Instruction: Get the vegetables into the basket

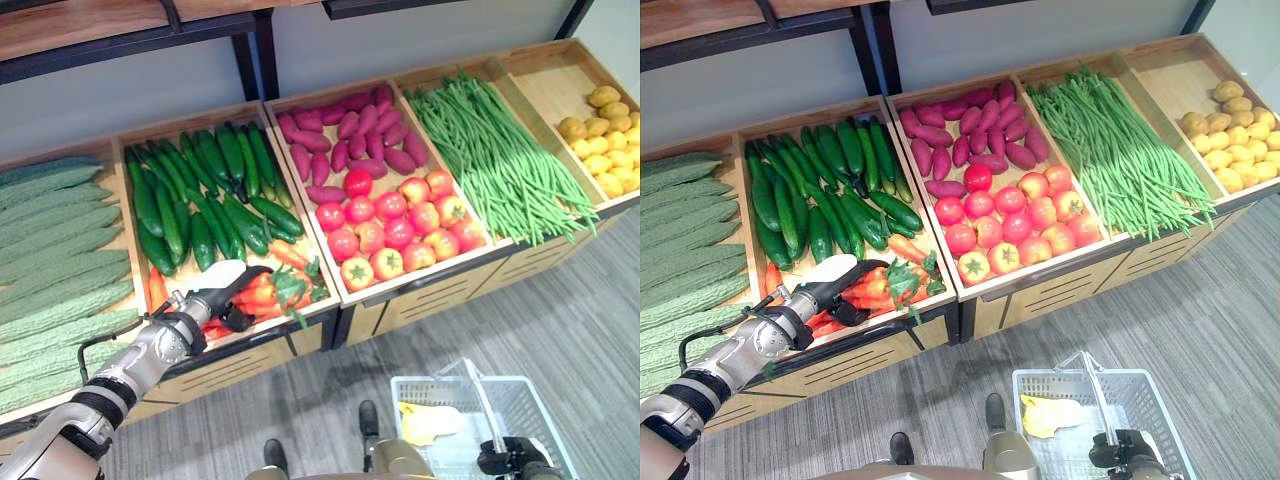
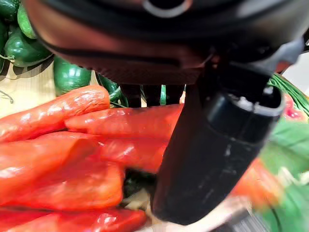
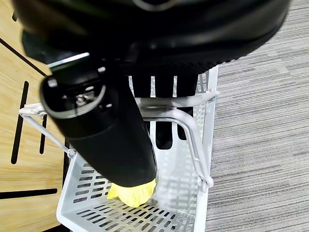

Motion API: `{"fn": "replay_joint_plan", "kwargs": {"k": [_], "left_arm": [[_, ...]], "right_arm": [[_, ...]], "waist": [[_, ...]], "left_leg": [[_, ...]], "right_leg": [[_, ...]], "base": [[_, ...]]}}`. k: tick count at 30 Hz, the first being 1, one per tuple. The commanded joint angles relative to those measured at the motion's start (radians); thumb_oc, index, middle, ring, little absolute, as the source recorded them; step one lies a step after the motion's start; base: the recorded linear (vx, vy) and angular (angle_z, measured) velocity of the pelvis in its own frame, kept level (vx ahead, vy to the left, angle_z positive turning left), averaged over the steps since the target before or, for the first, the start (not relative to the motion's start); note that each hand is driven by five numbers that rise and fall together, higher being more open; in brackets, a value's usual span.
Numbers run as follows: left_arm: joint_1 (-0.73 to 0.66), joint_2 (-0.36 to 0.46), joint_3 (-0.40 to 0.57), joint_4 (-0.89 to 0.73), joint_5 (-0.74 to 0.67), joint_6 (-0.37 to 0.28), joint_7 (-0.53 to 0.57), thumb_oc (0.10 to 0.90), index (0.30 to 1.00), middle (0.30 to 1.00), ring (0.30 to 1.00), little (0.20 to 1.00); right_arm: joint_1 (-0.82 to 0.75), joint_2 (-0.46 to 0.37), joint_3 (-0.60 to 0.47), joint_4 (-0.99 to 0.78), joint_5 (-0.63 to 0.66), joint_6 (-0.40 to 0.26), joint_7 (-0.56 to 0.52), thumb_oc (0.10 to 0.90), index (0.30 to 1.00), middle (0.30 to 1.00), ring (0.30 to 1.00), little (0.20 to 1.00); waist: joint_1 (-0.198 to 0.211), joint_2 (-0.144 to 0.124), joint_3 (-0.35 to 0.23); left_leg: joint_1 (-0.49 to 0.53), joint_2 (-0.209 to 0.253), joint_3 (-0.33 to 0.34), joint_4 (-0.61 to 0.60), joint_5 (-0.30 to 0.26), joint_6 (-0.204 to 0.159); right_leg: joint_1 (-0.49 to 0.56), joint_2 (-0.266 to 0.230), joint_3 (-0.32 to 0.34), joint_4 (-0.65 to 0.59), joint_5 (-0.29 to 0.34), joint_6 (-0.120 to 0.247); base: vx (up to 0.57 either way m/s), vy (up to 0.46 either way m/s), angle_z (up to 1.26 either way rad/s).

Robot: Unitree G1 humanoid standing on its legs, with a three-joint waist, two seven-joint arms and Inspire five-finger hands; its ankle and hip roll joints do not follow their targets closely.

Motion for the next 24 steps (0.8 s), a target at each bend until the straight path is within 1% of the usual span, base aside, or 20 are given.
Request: {"fn": "replay_joint_plan", "kwargs": {"k": [1,5,10,13,15,16,17,21,24], "left_arm": [[-0.122,0.006,0.048,0.049,0.045,-0.001,0.045,0.400,0.300,0.300,0.300,0.300],[-0.106,-0.007,0.082,0.094,0.065,0.018,0.081,0.400,0.300,0.300,0.300,0.300],[-0.108,-0.004,0.106,0.087,0.077,0.030,0.116,0.400,0.300,0.300,0.300,0.300],[-0.111,-0.002,0.166,0.048,0.060,0.038,0.171,0.400,0.300,0.300,0.300,0.300],[-0.110,0.000,0.200,0.009,0.048,0.044,0.193,0.400,0.300,0.300,0.300,0.300],[-0.108,0.001,0.202,0.006,0.048,0.045,0.192,0.400,0.300,0.300,0.300,0.300],[-0.110,-0.001,0.243,-0.046,0.030,0.043,0.228,0.400,0.300,0.300,0.300,0.300],[-0.080,-0.022,0.351,-0.143,-0.033,0.032,0.288,0.400,0.300,0.300,0.300,0.300],[-0.028,-0.061,0.434,-0.241,-0.117,0.015,0.289,0.400,0.300,0.300,0.300,0.300]], "right_arm": [[-0.027,-0.051,0.033,0.014,0.028,-0.044,-0.049,0.400,0.300,0.300,0.300,0.300],[-0.027,-0.046,0.035,0.013,0.029,-0.045,-0.054,0.400,0.300,0.300,0.300,0.300],[-0.030,-0.039,0.039,0.014,0.024,-0.046,-0.062,0.400,0.300,0.300,0.300,0.300],[-0.021,-0.029,0.038,0.006,0.025,-0.049,-0.068,0.400,0.300,0.300,0.300,0.300],[-0.018,-0.025,0.035,0.009,0.024,-0.048,-0.071,0.400,0.300,0.300,0.300,0.300],[-0.018,-0.025,0.036,0.009,0.024,-0.048,-0.071,0.400,0.300,0.300,0.300,0.300],[-0.016,-0.019,0.034,0.013,0.024,-0.047,-0.074,0.400,0.300,0.300,0.300,0.300],[-0.013,-0.008,0.031,0.022,0.020,-0.041,-0.079,0.400,0.300,0.300,0.300,0.300],[-0.013,-0.003,0.026,0.026,0.013,-0.035,-0.081,0.400,0.300,0.300,0.300,0.300]], "waist": [[0.000,-0.042,-0.030],[0.005,-0.046,-0.031],[0.009,-0.050,-0.035],[0.014,-0.054,-0.045],[0.018,-0.056,-0.050],[0.017,-0.055,-0.050],[0.022,-0.058,-0.054],[0.030,-0.063,-0.063],[0.037,-0.065,-0.071]], "left_leg": [[0.028,0.046,-0.014,0.005,-0.041,-0.036],[0.032,0.045,-0.014,0.005,-0.042,-0.034],[0.035,0.045,-0.015,0.005,-0.044,-0.034],[0.041,0.043,-0.021,0.005,-0.047,-0.034],[0.044,0.042,-0.023,0.005,-0.048,-0.033],[0.045,0.042,-0.023,0.005,-0.048,-0.033],[0.047,0.042,-0.027,0.005,-0.049,-0.033],[0.054,0.041,-0.033,0.005,-0.051,-0.032],[0.061,0.041,-0.036,0.005,-0.054,-0.031]], "right_leg": [[-0.005,-0.090,0.025,0.000,0.025,0.113],[-0.001,-0.091,0.022,0.000,0.025,0.114],[0.007,-0.092,0.018,0.000,0.024,0.114],[0.016,-0.095,0.013,0.000,0.020,0.114],[0.022,-0.096,0.010,0.000,0.019,0.114],[0.023,-0.096,0.009,0.000,0.019,0.114],[0.028,-0.097,0.006,0.000,0.017,0.113],[0.041,-0.099,-0.001,0.000,0.011,0.110],[0.054,-0.102,-0.009,0.000,0.007,0.107]], "base": [[0.00,0.000,0.00],[0.00,0.000,-0.01],[0.00,0.000,0.00],[0.00,0.000,0.00],[0.00,0.000,0.02],[0.01,0.001,0.07],[0.01,0.000,0.06],[0.01,-0.002,0.04],[0.01,0.000,0.06]]}}
